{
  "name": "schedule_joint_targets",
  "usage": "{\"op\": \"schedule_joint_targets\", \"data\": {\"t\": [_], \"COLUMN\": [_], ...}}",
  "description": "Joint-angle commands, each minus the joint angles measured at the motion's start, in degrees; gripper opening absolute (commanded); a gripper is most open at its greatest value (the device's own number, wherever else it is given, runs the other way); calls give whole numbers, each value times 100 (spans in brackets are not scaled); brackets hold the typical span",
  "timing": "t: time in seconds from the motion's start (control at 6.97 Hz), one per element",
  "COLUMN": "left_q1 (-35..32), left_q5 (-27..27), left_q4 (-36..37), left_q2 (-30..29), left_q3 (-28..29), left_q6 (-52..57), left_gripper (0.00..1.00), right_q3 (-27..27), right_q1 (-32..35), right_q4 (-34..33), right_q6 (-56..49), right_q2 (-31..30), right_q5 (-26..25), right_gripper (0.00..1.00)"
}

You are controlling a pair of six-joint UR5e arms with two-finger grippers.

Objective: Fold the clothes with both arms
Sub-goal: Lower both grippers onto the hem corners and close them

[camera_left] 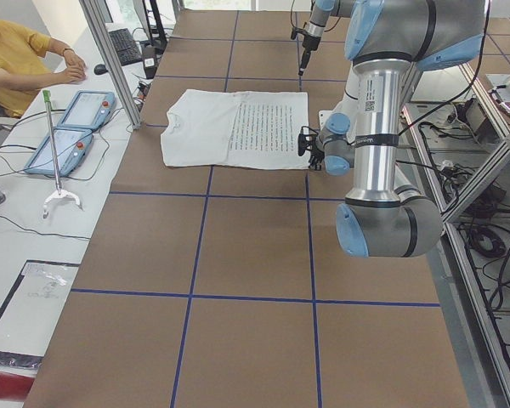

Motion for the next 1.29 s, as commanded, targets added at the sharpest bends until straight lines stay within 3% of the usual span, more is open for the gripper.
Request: {"op": "schedule_joint_targets", "data": {"t": [0.0,0.14,0.57,0.86,1.0,1.15], "left_q1": [-1,-1,-36,-98,-107,-115], "left_q5": [7,7,7,7,15,146], "left_q4": [24,15,6,6,-3,-11], "left_q2": [2,-7,-42,-68,-95,-86], "left_q3": [-4,-4,-152,-451,-487,-505], "left_q6": [0,-9,0,18,18,18], "left_gripper": [19,0,0,0,0,0], "right_q3": [-64,-73,-152,-843,-1082,-1145], "right_q1": [-14,-23,-101,-416,-662,-891], "right_q4": [6,6,136,1756,1972,1966], "right_q6": [0,0,26,53,349,578], "right_q2": [0,0,-52,-612,-702,-694], "right_q5": [0,0,-87,-743,-1104,-1447], "right_gripper": [100,100,100,100,96,76]}}
